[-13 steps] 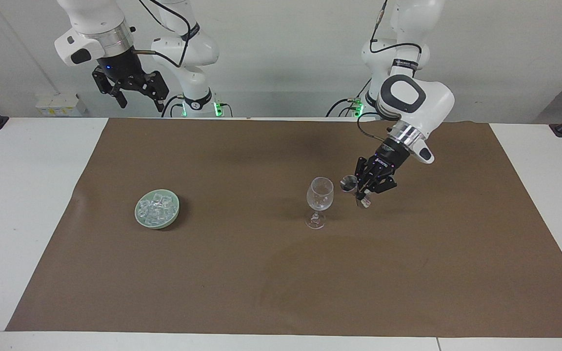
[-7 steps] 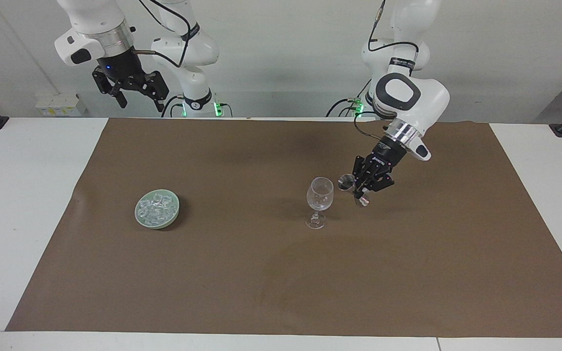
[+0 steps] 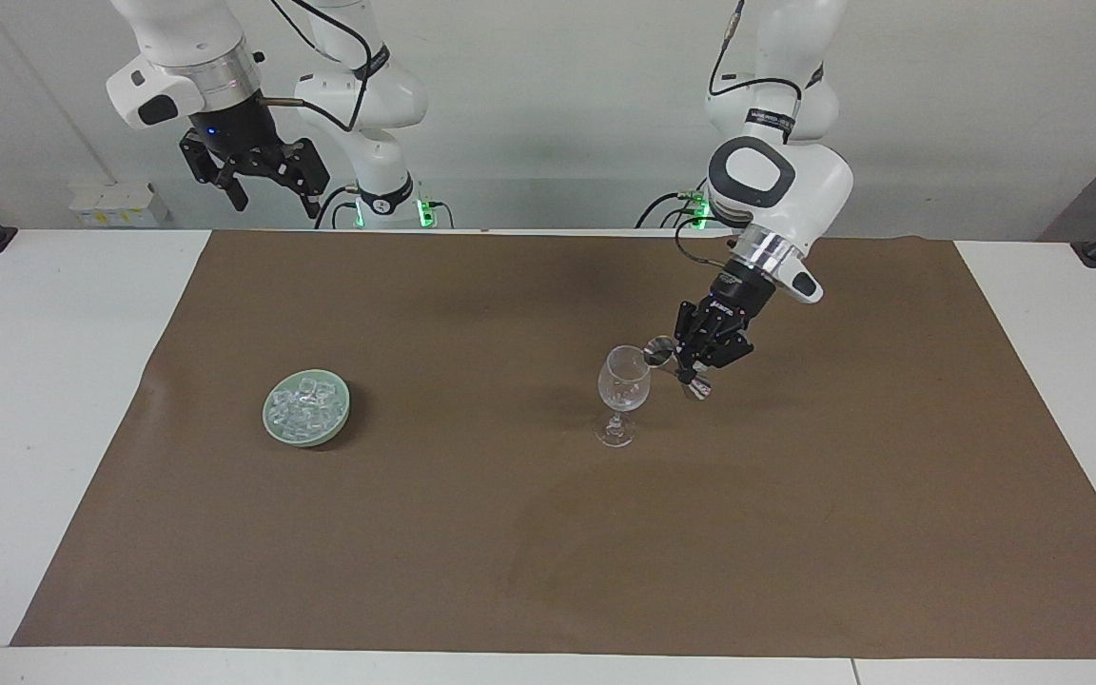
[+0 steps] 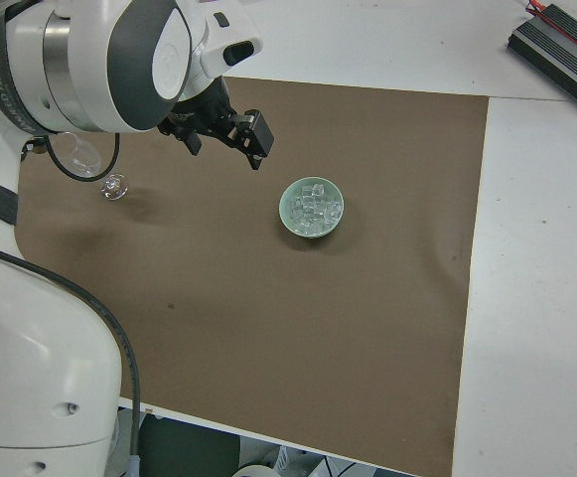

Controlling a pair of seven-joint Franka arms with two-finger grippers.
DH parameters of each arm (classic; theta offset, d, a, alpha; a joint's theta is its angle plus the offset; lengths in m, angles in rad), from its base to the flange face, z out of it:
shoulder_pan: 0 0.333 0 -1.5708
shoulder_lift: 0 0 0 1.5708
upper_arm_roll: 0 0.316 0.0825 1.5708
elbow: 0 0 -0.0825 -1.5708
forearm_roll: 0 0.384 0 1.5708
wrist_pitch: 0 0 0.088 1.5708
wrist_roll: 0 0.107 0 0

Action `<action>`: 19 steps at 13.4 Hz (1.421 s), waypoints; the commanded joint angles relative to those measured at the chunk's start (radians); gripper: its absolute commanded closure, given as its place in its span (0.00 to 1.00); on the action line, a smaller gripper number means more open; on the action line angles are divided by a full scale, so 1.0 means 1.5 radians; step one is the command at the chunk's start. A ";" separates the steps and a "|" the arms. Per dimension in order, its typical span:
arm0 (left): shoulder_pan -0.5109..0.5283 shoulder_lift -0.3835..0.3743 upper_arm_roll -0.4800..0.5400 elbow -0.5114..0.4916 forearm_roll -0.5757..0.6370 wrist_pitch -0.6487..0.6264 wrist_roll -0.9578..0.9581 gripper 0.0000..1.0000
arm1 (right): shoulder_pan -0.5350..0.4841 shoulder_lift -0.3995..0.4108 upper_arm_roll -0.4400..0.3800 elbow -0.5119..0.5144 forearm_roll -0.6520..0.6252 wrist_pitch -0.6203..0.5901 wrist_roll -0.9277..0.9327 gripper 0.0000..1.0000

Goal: Pour wine and add ice with both arms

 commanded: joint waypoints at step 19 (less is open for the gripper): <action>-0.053 0.005 0.011 0.013 -0.014 0.084 0.100 1.00 | 0.001 -0.013 -0.001 -0.016 -0.008 0.001 -0.013 0.00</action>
